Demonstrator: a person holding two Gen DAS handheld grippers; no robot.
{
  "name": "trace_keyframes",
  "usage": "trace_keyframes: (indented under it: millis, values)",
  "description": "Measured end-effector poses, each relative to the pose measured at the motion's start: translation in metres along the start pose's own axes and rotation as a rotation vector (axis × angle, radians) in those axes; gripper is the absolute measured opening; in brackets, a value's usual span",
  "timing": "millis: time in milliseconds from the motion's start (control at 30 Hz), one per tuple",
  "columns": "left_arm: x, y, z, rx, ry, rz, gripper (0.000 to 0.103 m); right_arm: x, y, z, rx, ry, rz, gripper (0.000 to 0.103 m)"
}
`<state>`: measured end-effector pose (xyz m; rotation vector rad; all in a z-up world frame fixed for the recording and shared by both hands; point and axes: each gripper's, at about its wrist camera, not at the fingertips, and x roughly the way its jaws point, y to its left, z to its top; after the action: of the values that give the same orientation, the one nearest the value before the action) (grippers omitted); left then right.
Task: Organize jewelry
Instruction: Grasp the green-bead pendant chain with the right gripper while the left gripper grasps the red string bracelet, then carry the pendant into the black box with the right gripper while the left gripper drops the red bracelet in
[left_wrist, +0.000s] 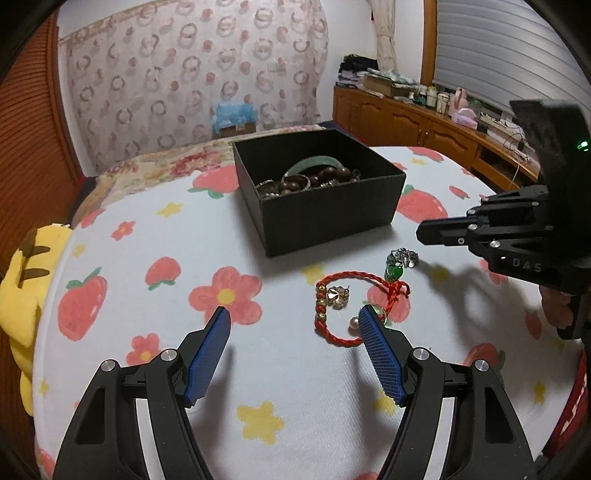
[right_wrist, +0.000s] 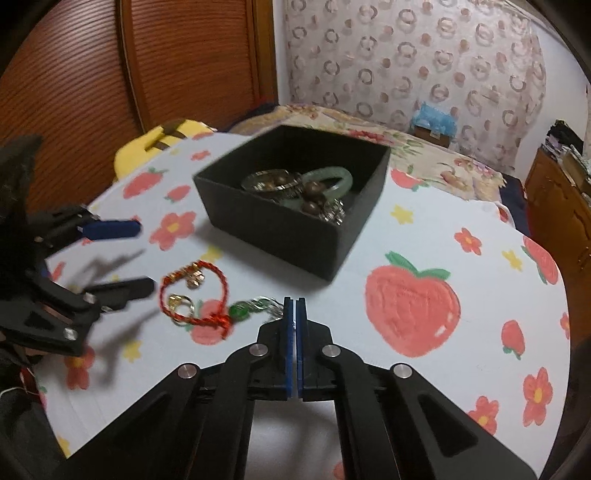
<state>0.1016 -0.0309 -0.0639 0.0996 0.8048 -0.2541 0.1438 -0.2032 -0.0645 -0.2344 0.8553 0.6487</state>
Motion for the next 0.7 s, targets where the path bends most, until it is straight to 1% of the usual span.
trace_keyframes:
  millis: [33,100,133,200,267,367,433,467,533,600,700]
  values:
    - [0.002,0.0,0.001,-0.003,0.009,-0.008,0.061,-0.001,0.001,0.0,0.001,-0.004,0.003,0.002]
    - [0.006,0.0,0.002,-0.007,0.028,-0.031,0.049,-0.001,0.003,0.001,0.001,-0.009,0.008,0.002]
    - [0.009,0.0,0.003,-0.007,0.037,-0.039,0.046,-0.002,0.004,0.001,-0.001,-0.009,0.007,0.002]
    - [0.014,0.0,0.003,-0.008,0.057,-0.045,0.03,-0.001,0.005,0.0,-0.004,-0.007,0.006,0.002]
    - [0.016,0.0,0.003,-0.006,0.062,-0.043,0.026,-0.001,0.005,0.0,-0.002,-0.007,0.01,0.002]
    - [0.018,-0.002,0.004,0.004,0.066,-0.04,0.025,0.001,0.006,-0.002,-0.005,-0.003,0.011,0.002]
    - [0.02,-0.004,0.005,0.016,0.066,-0.032,0.009,0.001,0.006,-0.004,-0.006,-0.001,0.011,0.002]
    - [0.02,-0.003,0.006,0.013,0.067,-0.035,0.006,0.002,0.006,-0.004,-0.006,-0.001,0.011,0.003]
    - [0.02,-0.004,0.006,0.004,0.066,-0.041,0.006,0.003,0.006,-0.005,-0.008,0.001,0.013,0.008]
    - [0.014,-0.004,0.007,0.0,0.039,-0.034,0.006,0.004,0.007,-0.006,-0.015,0.004,0.01,0.021]
    - [0.002,-0.004,0.01,-0.008,-0.005,-0.033,0.006,0.006,0.008,-0.008,-0.025,0.011,0.003,0.022]
